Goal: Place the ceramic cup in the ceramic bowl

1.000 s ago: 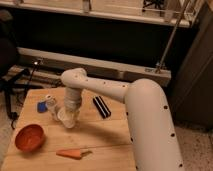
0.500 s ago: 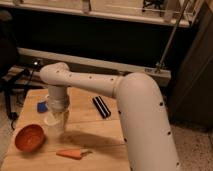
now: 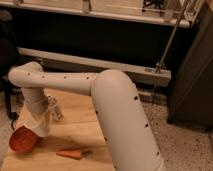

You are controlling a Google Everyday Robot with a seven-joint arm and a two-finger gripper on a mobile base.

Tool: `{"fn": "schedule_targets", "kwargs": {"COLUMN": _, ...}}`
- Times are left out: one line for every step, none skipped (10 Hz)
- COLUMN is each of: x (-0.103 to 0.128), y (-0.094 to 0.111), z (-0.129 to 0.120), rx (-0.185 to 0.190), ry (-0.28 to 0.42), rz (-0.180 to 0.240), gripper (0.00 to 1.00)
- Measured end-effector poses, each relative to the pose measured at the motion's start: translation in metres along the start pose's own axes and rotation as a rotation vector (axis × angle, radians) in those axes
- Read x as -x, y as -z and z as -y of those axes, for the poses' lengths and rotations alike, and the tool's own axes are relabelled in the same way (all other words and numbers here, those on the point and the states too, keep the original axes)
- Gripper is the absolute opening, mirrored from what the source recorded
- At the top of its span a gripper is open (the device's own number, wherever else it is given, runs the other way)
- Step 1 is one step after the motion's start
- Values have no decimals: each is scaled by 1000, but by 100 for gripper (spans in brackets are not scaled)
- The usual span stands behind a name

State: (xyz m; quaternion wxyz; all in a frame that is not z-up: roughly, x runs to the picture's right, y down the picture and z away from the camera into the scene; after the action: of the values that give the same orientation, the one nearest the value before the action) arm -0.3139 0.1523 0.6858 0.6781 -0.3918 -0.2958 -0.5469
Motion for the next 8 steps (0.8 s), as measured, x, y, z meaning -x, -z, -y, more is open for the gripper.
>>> {"fn": "schedule_targets", "kwargs": {"x": -1, "y": 14, "z": 10, "rx": -14, "ry": 18, "rz": -61, "gripper": 0}}
{"fn": "schedule_targets", "kwargs": {"x": -1, "y": 24, "z": 16, "rx": -23, "ry": 29, "rz": -101, "gripper": 0}}
{"fn": "schedule_targets", "kwargs": {"x": 0, "y": 38, "z": 25, "rx": -37, "ry": 46, "rz": -153, "gripper": 0}}
{"fn": "schedule_targets", "kwargs": {"x": 2, "y": 50, "z": 35, "rx": -51, "ry": 63, "rz": -201, "gripper": 0}}
{"fn": "schedule_targets", "kwargs": {"x": 4, "y": 61, "z": 43, "rx": -63, "ry": 78, "rz": -241, "gripper": 0}}
{"fn": "schedule_targets", "kwargs": {"x": 9, "y": 69, "z": 50, "rx": -72, "ry": 96, "rz": -271, "gripper": 0}}
{"fn": "schedule_targets", "kwargs": {"x": 16, "y": 61, "z": 50, "rx": -59, "ry": 112, "rz": -263, "gripper": 0}}
{"fn": "schedule_targets", "kwargs": {"x": 24, "y": 43, "z": 46, "rx": -42, "ry": 123, "rz": -217, "gripper": 1}}
